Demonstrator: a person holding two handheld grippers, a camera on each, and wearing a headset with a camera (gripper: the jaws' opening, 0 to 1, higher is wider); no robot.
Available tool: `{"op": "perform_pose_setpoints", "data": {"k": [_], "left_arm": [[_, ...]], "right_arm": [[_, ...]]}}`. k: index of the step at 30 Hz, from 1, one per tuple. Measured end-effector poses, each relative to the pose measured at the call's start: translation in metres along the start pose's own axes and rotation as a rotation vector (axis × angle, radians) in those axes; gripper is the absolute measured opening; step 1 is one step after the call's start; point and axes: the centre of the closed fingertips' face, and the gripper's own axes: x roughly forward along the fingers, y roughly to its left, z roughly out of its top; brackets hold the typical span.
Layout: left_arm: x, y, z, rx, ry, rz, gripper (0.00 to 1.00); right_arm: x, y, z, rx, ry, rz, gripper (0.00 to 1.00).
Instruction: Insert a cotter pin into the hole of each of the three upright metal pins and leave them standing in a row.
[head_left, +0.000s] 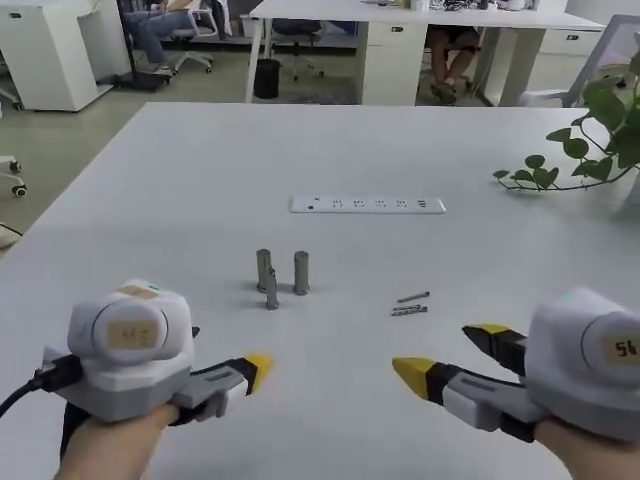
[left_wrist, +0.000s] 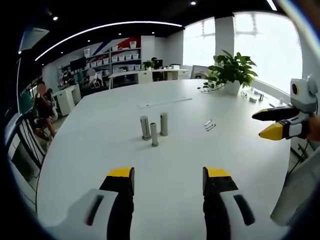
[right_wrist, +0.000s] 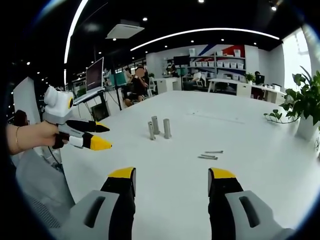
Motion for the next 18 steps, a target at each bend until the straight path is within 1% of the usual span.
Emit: {"op": "perform_pose_setpoints", "data": {"k": [5,10,13,16,18], "left_arm": [[0.02,0.008,0.004,0.008,-0.003,-0.013,0.51],[0.037,0.013,0.008,0.009,-0.009,-0.034,0.47],[0.048,0.015,0.011,0.007,-0.015,-0.05,0.43],[0.06,0.017,0.015,0.016,-0.03,-0.058,0.41],[0.067,0.019,0.016,0.024,-0.033,-0.062,0.39]], "right_arm": [[0.002,0.0,0.001,0.007,0.0,0.013,0.55],[0.003,-0.002,0.002,0.002,0.002,0.018,0.54],[0.004,-0.003,0.002,0.003,0.003,0.02,0.54],[0.005,-0.003,0.001,0.004,0.009,0.027,0.54],[0.005,-0.002,0.0,0.005,0.011,0.034,0.54]]}}
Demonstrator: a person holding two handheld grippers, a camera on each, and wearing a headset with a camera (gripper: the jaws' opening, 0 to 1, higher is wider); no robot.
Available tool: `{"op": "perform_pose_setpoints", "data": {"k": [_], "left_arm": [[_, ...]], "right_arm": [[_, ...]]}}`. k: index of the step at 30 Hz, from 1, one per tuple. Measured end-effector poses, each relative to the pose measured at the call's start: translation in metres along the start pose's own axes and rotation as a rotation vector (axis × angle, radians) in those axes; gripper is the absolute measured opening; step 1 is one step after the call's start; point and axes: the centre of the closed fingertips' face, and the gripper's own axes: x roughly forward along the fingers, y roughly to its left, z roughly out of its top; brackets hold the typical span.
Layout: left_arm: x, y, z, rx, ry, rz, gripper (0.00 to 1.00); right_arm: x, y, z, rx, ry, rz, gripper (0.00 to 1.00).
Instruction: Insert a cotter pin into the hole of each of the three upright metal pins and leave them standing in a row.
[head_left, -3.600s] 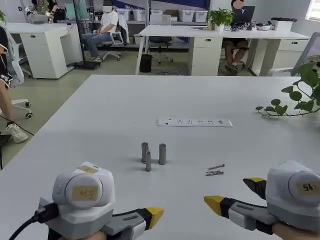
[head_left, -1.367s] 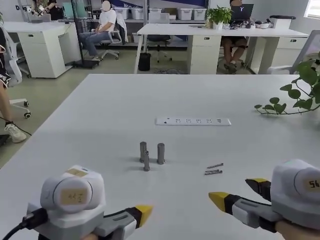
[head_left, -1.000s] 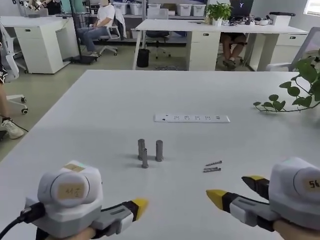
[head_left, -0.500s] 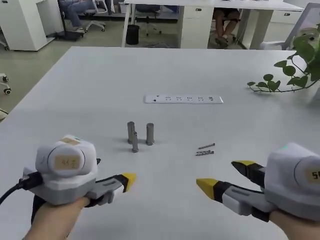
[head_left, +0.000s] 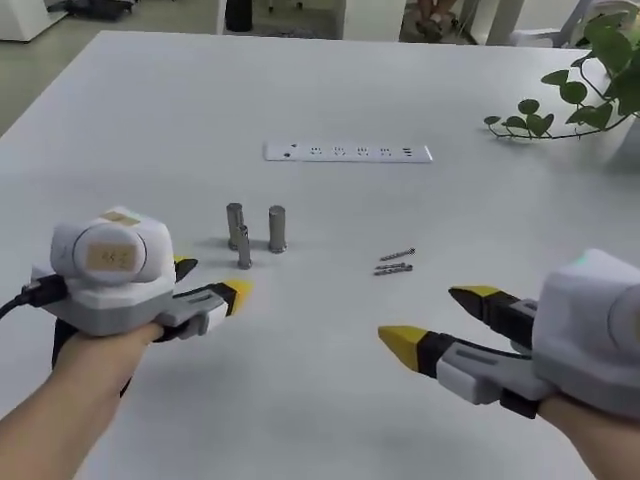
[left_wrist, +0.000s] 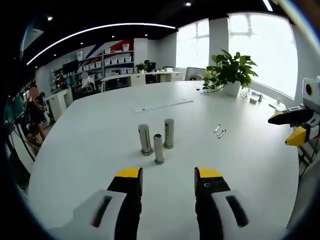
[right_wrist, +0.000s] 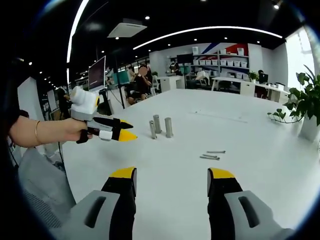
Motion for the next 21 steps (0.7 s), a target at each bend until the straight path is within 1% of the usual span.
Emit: {"op": "perform_pose_setpoints", "data": {"k": [2,5,8,11,13,16,21], "left_arm": [[0.006,0.002,0.003,0.026,-0.018,-0.001,0.36],[0.014,0.007,0.003,0.038,-0.021,0.0,0.35],[0.02,0.013,0.003,0.036,-0.032,-0.001,0.32],[0.026,0.017,0.004,0.03,-0.041,-0.001,0.31],[0.03,0.017,0.007,0.021,-0.06,-0.013,0.29],[0.035,0.018,0.01,0.037,-0.076,-0.025,0.26],[0.044,0.017,0.013,0.03,-0.098,-0.053,0.21]], "right_arm": [[0.0,0.001,0.0,-0.002,-0.001,0.006,0.54],[0.001,0.002,0.002,0.006,-0.008,0.008,0.53],[0.002,0.003,0.003,0.009,-0.014,0.009,0.53],[0.002,0.003,0.005,0.008,-0.017,0.011,0.53],[0.002,0.003,0.006,0.011,-0.021,0.01,0.53],[0.002,0.001,0.005,0.015,-0.021,0.004,0.52],[0.004,-0.004,0.002,0.023,-0.019,0.004,0.52]]}}
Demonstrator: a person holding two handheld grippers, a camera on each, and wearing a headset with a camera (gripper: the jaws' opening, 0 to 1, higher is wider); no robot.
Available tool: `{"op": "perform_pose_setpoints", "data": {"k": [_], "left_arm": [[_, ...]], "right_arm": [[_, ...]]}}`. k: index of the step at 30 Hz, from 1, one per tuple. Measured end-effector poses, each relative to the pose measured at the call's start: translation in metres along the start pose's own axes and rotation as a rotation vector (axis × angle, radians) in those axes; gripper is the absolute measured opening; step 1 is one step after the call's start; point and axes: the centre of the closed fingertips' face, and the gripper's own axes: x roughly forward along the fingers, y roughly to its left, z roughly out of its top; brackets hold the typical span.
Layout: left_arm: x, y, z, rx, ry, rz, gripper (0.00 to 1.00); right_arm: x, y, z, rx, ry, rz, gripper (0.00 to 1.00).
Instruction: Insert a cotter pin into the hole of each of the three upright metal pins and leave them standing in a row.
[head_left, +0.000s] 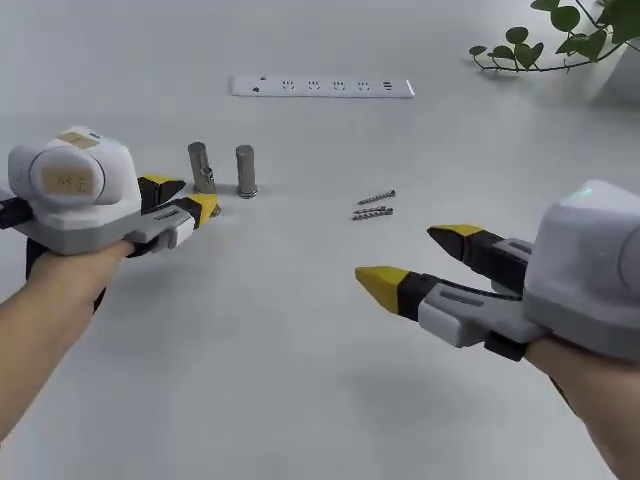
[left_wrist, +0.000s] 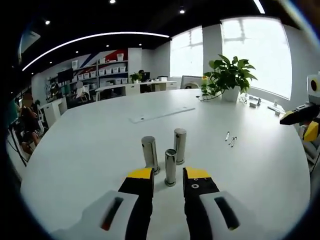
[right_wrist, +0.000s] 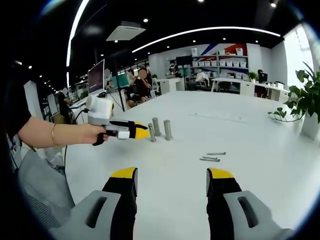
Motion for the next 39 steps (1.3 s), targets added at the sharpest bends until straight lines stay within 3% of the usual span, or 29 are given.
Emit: {"op": "perform_pose_setpoints", "data": {"k": [9,19,29,39], "left_arm": [[0.015,0.003,-0.001,-0.018,-0.009,-0.028,0.17],[0.02,-0.003,-0.002,0.001,0.002,-0.075,0.08],[0.024,-0.001,-0.003,-0.017,0.01,-0.036,0.07],[0.023,0.0,-0.003,-0.087,0.026,0.046,0.07]], "right_arm": [[0.001,-0.005,-0.004,-0.012,0.012,-0.015,0.52],[0.004,-0.008,-0.006,-0.023,0.022,-0.021,0.5],[0.008,-0.005,-0.008,-0.029,0.034,-0.016,0.49],[0.008,-0.006,-0.011,-0.02,0.039,-0.022,0.48]]}}
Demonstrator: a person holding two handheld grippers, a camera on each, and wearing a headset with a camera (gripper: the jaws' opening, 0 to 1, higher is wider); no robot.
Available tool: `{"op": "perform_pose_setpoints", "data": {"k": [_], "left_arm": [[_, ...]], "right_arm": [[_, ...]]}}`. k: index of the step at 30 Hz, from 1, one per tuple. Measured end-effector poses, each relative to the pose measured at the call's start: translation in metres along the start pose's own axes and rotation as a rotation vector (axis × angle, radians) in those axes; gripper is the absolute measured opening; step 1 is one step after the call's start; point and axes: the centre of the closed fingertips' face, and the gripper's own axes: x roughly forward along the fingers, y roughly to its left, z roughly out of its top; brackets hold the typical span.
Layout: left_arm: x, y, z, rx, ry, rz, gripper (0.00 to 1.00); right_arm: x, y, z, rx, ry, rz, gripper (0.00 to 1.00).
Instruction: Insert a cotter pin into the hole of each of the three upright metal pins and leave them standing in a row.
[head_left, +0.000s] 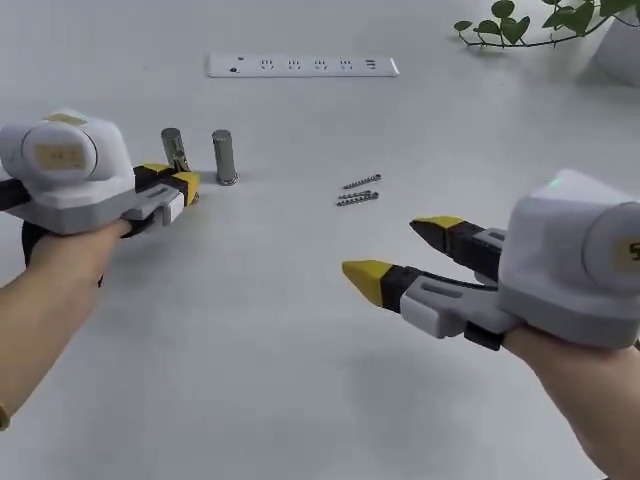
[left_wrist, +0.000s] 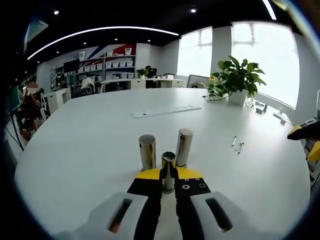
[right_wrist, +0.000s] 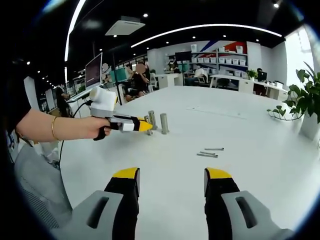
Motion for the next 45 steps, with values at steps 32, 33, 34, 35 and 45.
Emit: {"op": "perform_pose_setpoints", "data": {"k": [32,33,34,35,45], "left_arm": [[-0.04,-0.064,-0.012,-0.113,0.005,0.195,0.07],[-0.041,-0.065,-0.013,-0.112,0.008,0.199,0.07],[-0.041,-0.066,-0.015,-0.113,0.011,0.203,0.07],[-0.041,-0.067,-0.016,-0.111,0.018,0.207,0.07],[-0.038,-0.075,-0.029,-0.103,0.039,0.212,0.07]], "right_arm": [[-0.008,0.007,0.002,0.011,-0.012,0.014,0.47],[-0.008,0.007,0.002,0.012,-0.012,0.014,0.47],[-0.009,0.006,0.002,0.013,-0.014,0.013,0.47],[-0.009,0.006,0.002,0.014,-0.015,0.013,0.47],[-0.011,0.006,0.003,0.02,-0.021,0.01,0.47]]}}
